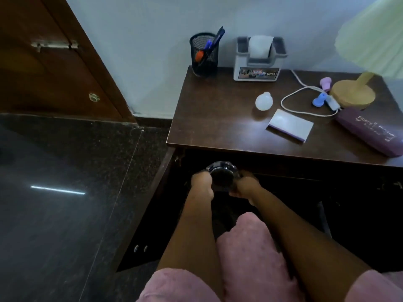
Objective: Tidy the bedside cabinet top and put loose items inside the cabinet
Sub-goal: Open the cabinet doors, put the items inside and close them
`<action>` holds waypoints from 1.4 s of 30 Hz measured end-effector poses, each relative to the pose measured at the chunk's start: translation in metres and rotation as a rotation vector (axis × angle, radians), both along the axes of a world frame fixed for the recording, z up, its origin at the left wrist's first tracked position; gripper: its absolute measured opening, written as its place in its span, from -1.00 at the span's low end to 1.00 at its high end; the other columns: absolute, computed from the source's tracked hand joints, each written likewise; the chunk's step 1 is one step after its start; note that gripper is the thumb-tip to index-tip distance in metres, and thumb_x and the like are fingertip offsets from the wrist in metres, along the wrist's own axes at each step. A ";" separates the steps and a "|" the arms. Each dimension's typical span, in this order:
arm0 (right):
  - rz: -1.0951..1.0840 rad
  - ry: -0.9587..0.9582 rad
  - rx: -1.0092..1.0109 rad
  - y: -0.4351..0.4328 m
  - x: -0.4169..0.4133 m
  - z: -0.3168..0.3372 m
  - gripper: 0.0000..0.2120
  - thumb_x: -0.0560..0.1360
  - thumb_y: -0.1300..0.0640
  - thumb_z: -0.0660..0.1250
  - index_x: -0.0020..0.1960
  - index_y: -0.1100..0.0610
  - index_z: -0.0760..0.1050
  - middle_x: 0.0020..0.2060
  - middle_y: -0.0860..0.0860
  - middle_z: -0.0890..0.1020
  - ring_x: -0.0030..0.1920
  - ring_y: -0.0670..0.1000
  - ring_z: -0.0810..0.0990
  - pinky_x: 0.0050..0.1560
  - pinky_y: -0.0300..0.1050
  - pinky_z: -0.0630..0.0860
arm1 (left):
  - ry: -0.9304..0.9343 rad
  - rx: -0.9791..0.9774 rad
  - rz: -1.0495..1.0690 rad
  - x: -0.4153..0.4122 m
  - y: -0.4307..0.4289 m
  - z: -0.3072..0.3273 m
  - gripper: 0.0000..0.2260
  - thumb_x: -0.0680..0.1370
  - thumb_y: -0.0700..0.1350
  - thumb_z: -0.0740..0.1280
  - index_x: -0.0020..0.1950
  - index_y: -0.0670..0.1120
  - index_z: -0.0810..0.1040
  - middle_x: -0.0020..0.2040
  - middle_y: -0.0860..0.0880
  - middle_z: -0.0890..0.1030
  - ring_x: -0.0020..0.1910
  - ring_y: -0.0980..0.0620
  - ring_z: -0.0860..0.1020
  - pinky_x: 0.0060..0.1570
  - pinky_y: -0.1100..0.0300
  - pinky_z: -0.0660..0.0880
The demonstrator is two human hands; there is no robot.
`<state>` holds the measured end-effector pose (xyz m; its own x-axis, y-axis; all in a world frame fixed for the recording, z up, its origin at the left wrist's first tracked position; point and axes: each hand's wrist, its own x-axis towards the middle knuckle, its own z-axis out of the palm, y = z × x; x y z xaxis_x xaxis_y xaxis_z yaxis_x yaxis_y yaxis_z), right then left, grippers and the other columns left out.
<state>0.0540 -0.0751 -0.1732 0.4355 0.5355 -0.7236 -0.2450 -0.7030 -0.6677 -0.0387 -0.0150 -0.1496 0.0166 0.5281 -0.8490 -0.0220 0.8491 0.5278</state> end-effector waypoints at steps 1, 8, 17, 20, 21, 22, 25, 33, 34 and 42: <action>0.015 -0.015 -0.037 0.005 0.005 -0.005 -0.76 0.54 0.27 0.26 0.20 0.22 0.45 0.07 0.22 0.55 -0.06 0.17 0.59 -0.23 -0.02 0.62 | -0.003 -0.002 -0.009 0.003 0.001 -0.006 -0.70 0.59 -0.21 0.19 0.31 -0.23 0.46 0.24 -0.24 0.54 0.20 -0.20 0.54 0.17 -0.05 0.51; -0.017 -0.059 -0.038 0.037 0.026 -0.032 -0.73 0.56 0.22 0.25 0.25 0.17 0.48 0.20 0.18 0.54 0.08 0.18 0.59 -0.41 -0.18 0.55 | -0.034 0.017 0.042 0.023 0.019 -0.046 -0.72 0.59 -0.21 0.22 0.28 -0.23 0.50 0.22 -0.24 0.56 0.16 -0.18 0.55 0.20 -0.05 0.50; 0.000 0.017 0.069 0.073 0.033 -0.050 -0.66 0.61 0.17 0.13 0.37 0.15 0.34 0.32 0.15 0.44 0.27 0.08 0.46 -0.14 -0.24 0.54 | -0.232 0.098 0.192 0.025 0.030 -0.067 -0.63 0.57 -0.37 0.15 0.34 -0.14 0.47 0.02 -0.09 0.59 -0.20 0.05 0.56 -0.33 0.24 0.53; 0.048 0.020 0.084 0.079 0.032 -0.053 -0.62 0.60 0.21 0.15 0.41 0.18 0.29 0.36 0.16 0.38 0.34 0.09 0.39 0.10 -0.23 0.43 | -0.267 0.128 0.165 0.025 0.029 -0.065 -0.60 0.53 -0.39 0.20 0.35 -0.17 0.45 0.16 -0.16 0.58 -0.12 0.07 0.56 -0.20 0.27 0.55; 0.057 0.030 0.093 0.079 0.033 -0.053 -0.61 0.60 0.21 0.16 0.41 0.18 0.29 0.36 0.17 0.38 0.34 0.08 0.40 0.13 -0.23 0.42 | -0.280 0.131 0.149 0.024 0.029 -0.065 -0.59 0.53 -0.39 0.22 0.36 -0.17 0.45 0.19 -0.15 0.57 -0.10 0.08 0.56 -0.18 0.29 0.55; 0.063 0.035 0.099 0.080 0.033 -0.053 -0.62 0.60 0.20 0.16 0.41 0.18 0.30 0.35 0.16 0.39 0.32 0.08 0.41 0.15 -0.22 0.42 | -0.291 0.132 0.141 0.024 0.030 -0.066 -0.58 0.53 -0.41 0.20 0.37 -0.17 0.42 0.21 -0.16 0.56 -0.08 0.09 0.55 -0.18 0.30 0.54; 0.087 0.038 0.105 0.080 0.032 -0.054 -0.65 0.60 0.17 0.16 0.37 0.17 0.34 0.34 0.14 0.42 0.26 0.05 0.46 0.31 -0.12 0.40 | -0.294 0.118 0.165 0.023 0.031 -0.065 -0.51 0.54 -0.46 0.08 0.43 -0.15 0.34 0.16 -0.13 0.56 -0.10 0.08 0.52 -0.16 0.28 0.50; 0.142 0.072 0.160 0.056 0.032 -0.041 -0.70 0.56 0.31 0.20 0.28 0.25 0.42 0.28 0.20 0.49 0.22 0.07 0.48 0.24 -0.16 0.40 | -0.192 0.074 -0.040 0.020 0.027 -0.045 -0.38 0.52 -0.47 0.07 0.48 0.04 0.24 0.35 -0.22 0.44 0.26 -0.16 0.46 0.10 0.04 0.45; 0.164 0.035 0.134 0.050 0.033 -0.036 -0.68 0.55 0.30 0.22 0.30 0.24 0.41 0.28 0.19 0.48 0.25 0.09 0.48 0.26 -0.13 0.41 | -0.170 0.075 -0.054 0.019 0.025 -0.042 -0.38 0.52 -0.47 0.07 0.49 0.04 0.23 0.36 -0.19 0.44 0.26 -0.16 0.46 0.12 0.03 0.43; 0.650 -0.241 -0.107 -0.012 0.057 0.037 -0.57 0.53 0.17 0.28 0.38 0.15 0.35 0.23 0.15 0.50 0.22 0.12 0.49 0.28 0.04 0.43 | 0.078 0.056 -0.675 0.003 -0.002 0.017 -0.47 0.52 -0.36 0.22 0.42 0.05 0.34 0.21 -0.14 0.49 0.12 -0.06 0.47 0.15 -0.03 0.46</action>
<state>0.1114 -0.0870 -0.1367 0.2056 0.6730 -0.7105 0.3937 -0.7216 -0.5695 -0.0354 -0.0169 -0.1326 0.2983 0.4669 -0.8325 0.5430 0.6343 0.5503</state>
